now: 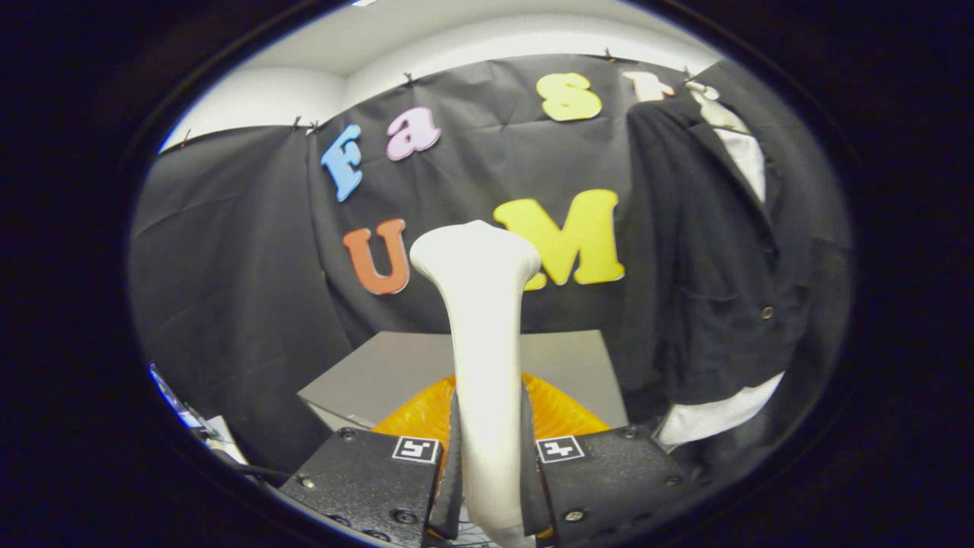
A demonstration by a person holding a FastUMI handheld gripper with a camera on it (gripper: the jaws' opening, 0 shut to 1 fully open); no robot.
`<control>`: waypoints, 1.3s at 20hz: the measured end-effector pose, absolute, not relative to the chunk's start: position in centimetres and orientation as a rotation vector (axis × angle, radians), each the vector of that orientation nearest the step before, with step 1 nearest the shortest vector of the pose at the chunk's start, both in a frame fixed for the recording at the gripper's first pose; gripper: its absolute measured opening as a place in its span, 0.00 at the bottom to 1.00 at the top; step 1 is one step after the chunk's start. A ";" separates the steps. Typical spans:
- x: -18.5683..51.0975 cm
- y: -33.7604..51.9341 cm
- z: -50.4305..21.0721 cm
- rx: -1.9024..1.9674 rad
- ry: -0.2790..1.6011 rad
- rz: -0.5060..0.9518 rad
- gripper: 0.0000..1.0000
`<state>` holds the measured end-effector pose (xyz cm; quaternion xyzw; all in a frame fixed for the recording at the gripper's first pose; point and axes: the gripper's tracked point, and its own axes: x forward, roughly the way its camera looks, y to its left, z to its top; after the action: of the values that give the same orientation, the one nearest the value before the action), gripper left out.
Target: Iron the clothes twice with a garment steamer, once on the left side and once on the right side.
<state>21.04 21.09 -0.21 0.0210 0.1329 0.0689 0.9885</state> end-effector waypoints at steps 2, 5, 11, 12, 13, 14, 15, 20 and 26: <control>20.0 17.6 1.1 0.047 0.228 0.075 0.33; 19.1 12.5 2.3 0.057 0.186 -0.023 0.33; 20.1 4.9 1.7 0.097 0.141 -0.139 0.33; 20.5 4.0 1.8 0.100 0.133 -0.142 0.33; 20.8 2.9 2.2 0.099 0.118 -0.141 0.33; 21.2 2.0 2.9 0.095 0.095 -0.139 0.33; 21.7 1.0 3.6 0.083 0.067 -0.139 0.33; 24.2 -2.6 8.7 0.002 -0.080 -0.131 0.33; 27.9 -4.3 13.6 -0.086 -0.208 -0.114 0.33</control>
<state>27.90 -4.32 13.59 -0.0431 -0.1039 -0.0570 0.9920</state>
